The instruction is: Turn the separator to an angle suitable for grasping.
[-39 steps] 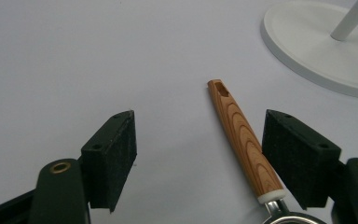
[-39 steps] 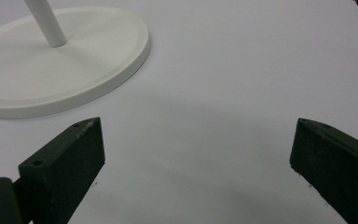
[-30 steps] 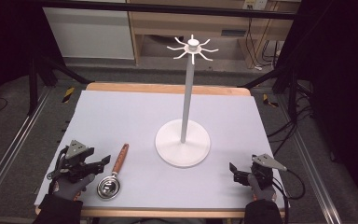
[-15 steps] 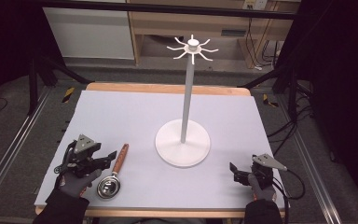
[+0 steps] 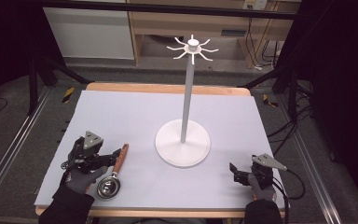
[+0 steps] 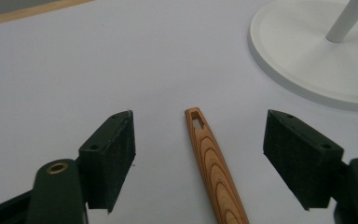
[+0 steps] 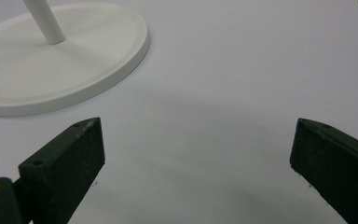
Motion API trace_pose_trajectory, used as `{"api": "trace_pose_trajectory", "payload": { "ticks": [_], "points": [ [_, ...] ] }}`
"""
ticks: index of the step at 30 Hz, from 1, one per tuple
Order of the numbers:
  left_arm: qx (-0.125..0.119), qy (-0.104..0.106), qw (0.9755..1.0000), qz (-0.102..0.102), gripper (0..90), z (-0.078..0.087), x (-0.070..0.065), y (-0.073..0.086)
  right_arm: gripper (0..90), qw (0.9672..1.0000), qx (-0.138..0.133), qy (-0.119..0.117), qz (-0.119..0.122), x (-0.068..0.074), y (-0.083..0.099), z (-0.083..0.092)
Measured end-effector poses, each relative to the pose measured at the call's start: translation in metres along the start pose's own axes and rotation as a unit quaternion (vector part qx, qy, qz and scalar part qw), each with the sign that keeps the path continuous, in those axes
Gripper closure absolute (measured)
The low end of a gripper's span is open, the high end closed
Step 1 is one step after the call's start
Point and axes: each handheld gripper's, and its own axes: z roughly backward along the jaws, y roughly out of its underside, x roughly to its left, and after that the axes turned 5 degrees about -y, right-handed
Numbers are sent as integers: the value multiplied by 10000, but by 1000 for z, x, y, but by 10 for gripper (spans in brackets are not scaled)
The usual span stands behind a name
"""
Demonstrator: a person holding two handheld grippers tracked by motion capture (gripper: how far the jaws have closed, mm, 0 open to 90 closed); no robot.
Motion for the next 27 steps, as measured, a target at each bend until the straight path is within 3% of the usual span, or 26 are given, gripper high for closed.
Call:
{"api": "trace_pose_trajectory", "payload": {
  "ticks": [8, 9, 10, 11, 20, 21, 27],
  "points": [
    [67, 160, 9998, -60, 157, -3, -6, 0, 35, 10000, -3, 0, 15, 0, 0, 0],
    [32, 364, 9993, -120, 134, -4, -8, 1, 35, 10000, 3, -11, -3, 0, 0, 0],
    [32, 364, 9993, -120, 21, -4, -8, 1, 35, 10000, 3, -11, -3, 0, 0, 0],
    [62, 501, 9986, -181, 45, -5, -9, 1, 35, 10000, 2, 1, 14, 0, 0, 0],
    [293, 500, 9978, -309, 137, -17, -18, -4, 35, 10000, 2, 29, 25, -1, 0, 0],
    [466, 439, 9973, -349, 145, -23, -20, -4, 35, 10000, 9, 26, 30, -1, 0, 0],
    [775, 298, 9963, -243, 208, -39, -19, -3, 35, 10000, 17, 16, 31, -1, 0, -1]
  ]
}}
